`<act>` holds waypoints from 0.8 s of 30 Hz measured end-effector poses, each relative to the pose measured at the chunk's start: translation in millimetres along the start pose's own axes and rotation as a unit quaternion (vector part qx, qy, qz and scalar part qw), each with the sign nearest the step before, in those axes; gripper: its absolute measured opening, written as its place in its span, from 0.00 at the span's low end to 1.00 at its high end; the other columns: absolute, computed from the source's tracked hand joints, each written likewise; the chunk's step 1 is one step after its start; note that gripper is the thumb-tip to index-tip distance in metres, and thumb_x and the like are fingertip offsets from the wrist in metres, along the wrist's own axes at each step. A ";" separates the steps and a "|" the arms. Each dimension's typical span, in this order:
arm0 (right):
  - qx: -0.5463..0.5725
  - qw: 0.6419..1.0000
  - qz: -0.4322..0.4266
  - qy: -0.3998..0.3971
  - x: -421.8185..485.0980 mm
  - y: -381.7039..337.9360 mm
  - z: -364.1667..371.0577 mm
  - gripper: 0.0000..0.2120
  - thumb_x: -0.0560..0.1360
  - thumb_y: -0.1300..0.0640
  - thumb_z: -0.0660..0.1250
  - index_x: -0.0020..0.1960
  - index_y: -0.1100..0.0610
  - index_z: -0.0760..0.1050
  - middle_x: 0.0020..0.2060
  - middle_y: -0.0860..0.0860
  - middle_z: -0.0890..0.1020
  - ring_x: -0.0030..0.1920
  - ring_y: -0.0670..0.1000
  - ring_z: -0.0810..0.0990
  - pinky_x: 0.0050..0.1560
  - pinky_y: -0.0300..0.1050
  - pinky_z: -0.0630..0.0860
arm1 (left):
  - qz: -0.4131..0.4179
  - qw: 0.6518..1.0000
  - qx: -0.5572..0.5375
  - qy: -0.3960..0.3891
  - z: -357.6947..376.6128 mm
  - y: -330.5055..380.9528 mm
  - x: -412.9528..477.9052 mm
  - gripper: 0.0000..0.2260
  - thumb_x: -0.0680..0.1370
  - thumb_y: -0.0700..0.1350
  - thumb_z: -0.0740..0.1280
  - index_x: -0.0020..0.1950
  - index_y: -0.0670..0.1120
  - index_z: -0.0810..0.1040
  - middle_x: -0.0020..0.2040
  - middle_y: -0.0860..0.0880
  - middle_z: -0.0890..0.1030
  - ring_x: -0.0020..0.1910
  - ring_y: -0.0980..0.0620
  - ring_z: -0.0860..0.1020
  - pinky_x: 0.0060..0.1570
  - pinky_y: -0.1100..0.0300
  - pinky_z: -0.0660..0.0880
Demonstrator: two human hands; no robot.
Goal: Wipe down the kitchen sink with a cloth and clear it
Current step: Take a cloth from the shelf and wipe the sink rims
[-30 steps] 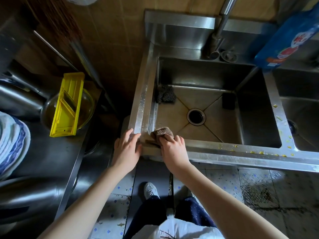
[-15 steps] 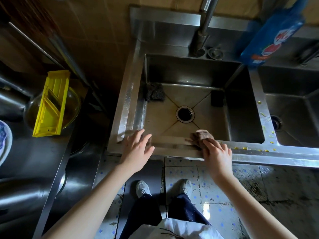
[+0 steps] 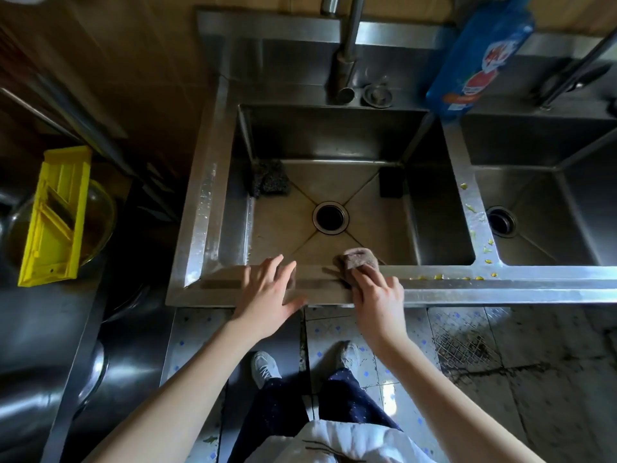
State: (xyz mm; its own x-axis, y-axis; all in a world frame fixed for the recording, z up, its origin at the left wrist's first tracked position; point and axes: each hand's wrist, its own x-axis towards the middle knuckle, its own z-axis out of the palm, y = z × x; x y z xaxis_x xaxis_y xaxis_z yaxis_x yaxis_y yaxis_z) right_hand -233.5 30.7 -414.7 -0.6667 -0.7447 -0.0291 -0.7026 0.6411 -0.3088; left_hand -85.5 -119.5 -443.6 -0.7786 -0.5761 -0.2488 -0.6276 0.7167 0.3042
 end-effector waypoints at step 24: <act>-0.005 0.987 0.137 0.085 4.9 206.8 -64.1 0.12 0.74 0.63 0.68 0.55 0.53 0.82 0.59 0.52 0.81 0.49 0.61 0.76 0.52 0.53 0.66 | 0.020 0.998 -0.020 -0.050 20.5 119.7 52.3 0.36 0.71 0.70 0.56 0.74 0.55 0.55 0.76 0.52 0.54 0.74 0.51 0.54 0.71 0.43 0.38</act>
State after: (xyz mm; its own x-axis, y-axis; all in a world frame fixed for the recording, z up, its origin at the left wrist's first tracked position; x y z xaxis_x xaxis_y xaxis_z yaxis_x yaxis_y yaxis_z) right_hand -398.0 171.5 -417.8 -0.8637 -0.5015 0.0500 -0.4917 0.8168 -0.3016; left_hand -201.3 -55.8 -439.0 -0.7996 -0.5040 -0.3264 -0.5977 0.7201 0.3524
